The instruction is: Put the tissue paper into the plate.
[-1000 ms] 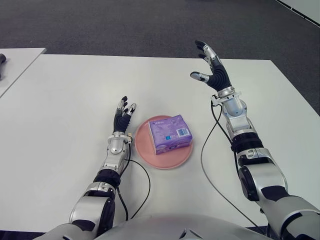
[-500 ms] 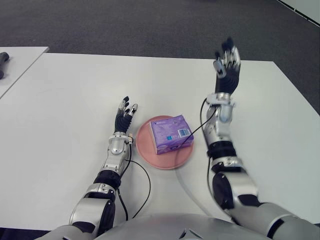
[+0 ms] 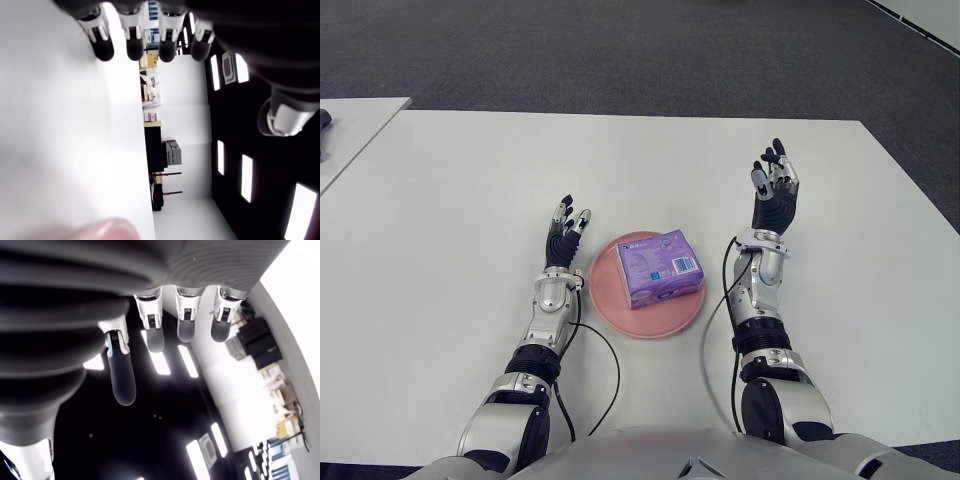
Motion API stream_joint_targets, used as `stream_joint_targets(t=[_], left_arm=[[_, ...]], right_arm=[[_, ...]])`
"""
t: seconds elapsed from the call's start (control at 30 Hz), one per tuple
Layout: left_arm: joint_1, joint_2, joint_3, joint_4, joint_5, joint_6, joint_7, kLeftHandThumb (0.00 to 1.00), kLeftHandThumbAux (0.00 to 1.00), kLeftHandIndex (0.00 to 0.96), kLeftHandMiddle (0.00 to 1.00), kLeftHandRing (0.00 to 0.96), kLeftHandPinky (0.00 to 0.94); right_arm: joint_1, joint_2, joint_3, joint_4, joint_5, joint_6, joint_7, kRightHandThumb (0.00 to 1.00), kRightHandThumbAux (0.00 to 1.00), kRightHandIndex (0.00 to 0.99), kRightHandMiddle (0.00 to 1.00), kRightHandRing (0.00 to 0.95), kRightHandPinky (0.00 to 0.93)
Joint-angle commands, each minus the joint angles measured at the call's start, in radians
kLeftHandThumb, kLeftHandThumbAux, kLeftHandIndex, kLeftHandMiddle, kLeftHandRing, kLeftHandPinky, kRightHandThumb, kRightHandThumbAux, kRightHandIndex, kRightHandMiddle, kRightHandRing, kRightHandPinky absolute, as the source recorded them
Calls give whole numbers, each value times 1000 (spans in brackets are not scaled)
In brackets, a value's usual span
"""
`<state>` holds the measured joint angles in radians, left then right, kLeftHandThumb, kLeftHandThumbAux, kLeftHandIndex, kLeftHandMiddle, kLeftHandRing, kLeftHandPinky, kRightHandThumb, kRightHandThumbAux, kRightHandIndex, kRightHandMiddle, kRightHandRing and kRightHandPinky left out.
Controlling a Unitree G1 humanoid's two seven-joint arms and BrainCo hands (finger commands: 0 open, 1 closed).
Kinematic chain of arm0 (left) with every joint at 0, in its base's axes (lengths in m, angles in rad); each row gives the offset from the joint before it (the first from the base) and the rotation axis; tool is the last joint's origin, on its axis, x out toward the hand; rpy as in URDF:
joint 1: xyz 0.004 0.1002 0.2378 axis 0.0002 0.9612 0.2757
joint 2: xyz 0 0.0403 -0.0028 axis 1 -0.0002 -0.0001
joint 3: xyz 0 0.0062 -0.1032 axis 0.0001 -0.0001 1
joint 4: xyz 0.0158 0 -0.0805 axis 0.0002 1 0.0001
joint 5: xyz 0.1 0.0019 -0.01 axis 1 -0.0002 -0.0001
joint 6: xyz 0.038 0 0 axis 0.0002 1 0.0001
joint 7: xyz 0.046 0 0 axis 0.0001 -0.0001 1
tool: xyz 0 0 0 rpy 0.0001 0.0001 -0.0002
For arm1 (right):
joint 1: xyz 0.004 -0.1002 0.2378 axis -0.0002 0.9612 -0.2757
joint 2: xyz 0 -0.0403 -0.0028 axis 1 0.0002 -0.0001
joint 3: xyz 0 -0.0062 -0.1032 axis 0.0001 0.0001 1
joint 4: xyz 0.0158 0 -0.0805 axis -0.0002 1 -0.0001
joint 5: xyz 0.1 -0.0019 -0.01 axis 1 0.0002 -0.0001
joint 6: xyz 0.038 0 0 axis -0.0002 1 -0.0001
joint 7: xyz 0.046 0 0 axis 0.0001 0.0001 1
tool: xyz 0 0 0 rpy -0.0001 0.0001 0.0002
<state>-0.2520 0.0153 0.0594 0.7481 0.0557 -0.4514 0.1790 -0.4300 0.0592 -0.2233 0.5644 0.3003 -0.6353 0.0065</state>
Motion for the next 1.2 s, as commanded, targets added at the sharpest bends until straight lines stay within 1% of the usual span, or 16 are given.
stream_joint_targets(t=[0.03,0.43,0.7,1.03,1.2], left_arm=[[31,-2,-3,14,-9,43,-29,0,426,0,0,0,0],[31,1,6,23,-20,23,-47,0,443,0,0,0,0],[46,3,-1,1,2,33,-23,0,439,0,0,0,0],[45,7,3,12,8,18,-15,0,432,0,0,0,0],[42,10,1,3,0,36,-35,0,434,0,0,0,0]], right_arm=[[-1,15,-1,-4,-13,11,-5,688,721,428,135,42,0],[2,23,-2,-11,-21,12,-7,688,721,428,136,42,0],[5,28,-1,-17,-27,13,-10,688,721,428,136,42,0],[6,32,-1,-19,-33,14,-13,688,721,428,136,42,0],[5,33,0,-18,-34,13,-14,688,721,428,136,42,0]])
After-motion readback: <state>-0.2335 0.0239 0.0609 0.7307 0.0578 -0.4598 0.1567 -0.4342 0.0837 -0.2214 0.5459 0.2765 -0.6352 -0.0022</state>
